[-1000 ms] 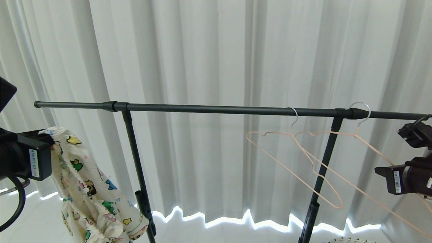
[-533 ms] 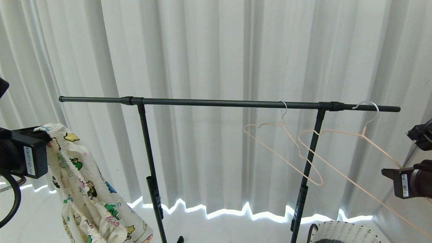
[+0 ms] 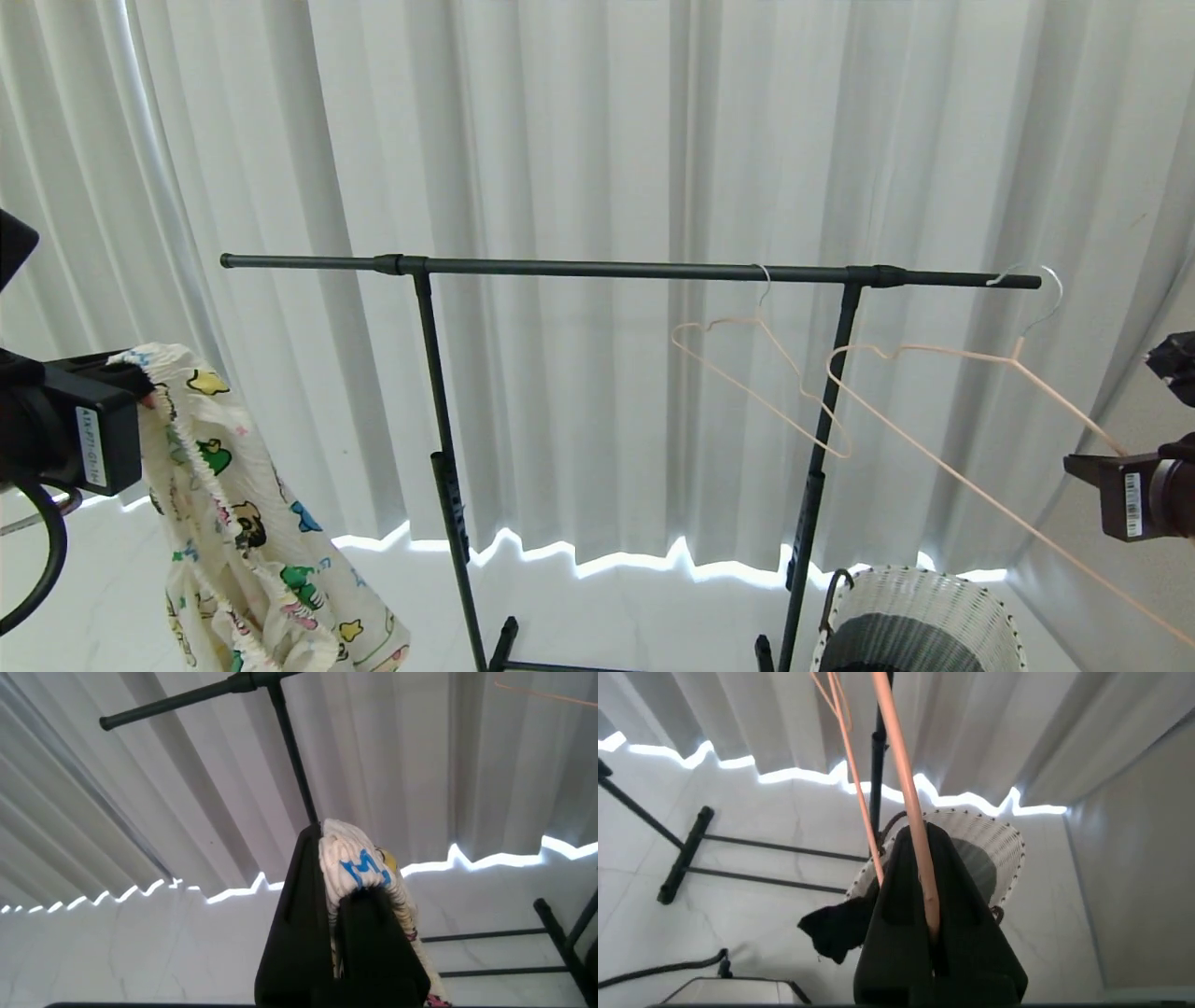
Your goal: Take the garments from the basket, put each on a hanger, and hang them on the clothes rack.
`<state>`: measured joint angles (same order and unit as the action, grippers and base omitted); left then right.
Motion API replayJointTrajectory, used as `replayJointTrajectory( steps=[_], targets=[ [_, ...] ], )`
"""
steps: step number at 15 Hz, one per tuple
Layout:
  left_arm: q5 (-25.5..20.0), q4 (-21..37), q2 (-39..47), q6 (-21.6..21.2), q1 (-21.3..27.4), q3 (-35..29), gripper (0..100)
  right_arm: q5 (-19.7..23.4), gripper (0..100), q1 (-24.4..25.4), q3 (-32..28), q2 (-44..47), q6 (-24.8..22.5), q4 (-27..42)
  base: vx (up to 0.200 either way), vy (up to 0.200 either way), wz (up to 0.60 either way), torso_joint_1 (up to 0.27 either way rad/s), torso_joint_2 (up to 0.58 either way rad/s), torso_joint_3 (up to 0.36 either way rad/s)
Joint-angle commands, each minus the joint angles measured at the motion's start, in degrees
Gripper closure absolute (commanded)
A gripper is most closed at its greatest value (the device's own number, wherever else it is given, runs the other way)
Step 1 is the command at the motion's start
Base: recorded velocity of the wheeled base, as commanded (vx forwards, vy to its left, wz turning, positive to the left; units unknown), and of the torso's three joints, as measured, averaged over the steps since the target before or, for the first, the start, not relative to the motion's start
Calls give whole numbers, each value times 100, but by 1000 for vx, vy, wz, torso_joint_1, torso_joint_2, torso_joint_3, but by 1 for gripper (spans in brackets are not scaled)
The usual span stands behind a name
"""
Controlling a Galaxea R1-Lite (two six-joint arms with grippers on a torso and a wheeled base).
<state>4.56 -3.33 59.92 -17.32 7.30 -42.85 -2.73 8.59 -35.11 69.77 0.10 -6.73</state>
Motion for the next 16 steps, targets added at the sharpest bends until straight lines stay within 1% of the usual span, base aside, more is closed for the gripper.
replayJointTrajectory(
  steps=[1,2,3,4,5,7,9,11,13,14,16],
  targets=[
    [1,-1,2,1,-1,14,100,53,100,2,-154,-51,-1,-4,0,0,0,0,0,0],
    [1,-1,2,1,8,14,100,168,100,11,-260,-60,-1,-21,0,0,0,0,0,0],
    [-16,-1,20,1,87,5,100,379,100,55,-391,-77,-1,-39,0,0,0,0,0,0],
    [-43,-1,29,1,184,5,100,502,100,125,-479,-77,-10,-39,0,0,0,0,0,0],
    [-43,-1,73,10,360,5,100,589,100,345,-585,-104,-36,-39,0,0,0,0,0,0],
    [-25,-1,266,45,825,-48,100,589,100,934,-594,-95,-27,-30,0,0,0,0,0,0],
    [1,-1,653,177,1133,-277,100,581,100,1584,-541,-95,-19,-13,0,0,0,0,0,0],
    [124,-1,1207,581,1300,-698,100,572,100,2173,-453,-95,8,-4,0,0,0,0,0,0],
    [590,-1,1778,889,1300,-936,100,563,100,2656,-330,-104,105,-13,0,0,0,0,0,0],
    [748,-1,2006,1082,1335,-1015,100,563,100,2893,-304,-104,166,-13,0,0,0,0,0,0],
    [854,-1,2384,1732,1590,-1217,100,554,100,3491,-312,-42,474,-39,0,0,0,0,0,0]
  ],
)
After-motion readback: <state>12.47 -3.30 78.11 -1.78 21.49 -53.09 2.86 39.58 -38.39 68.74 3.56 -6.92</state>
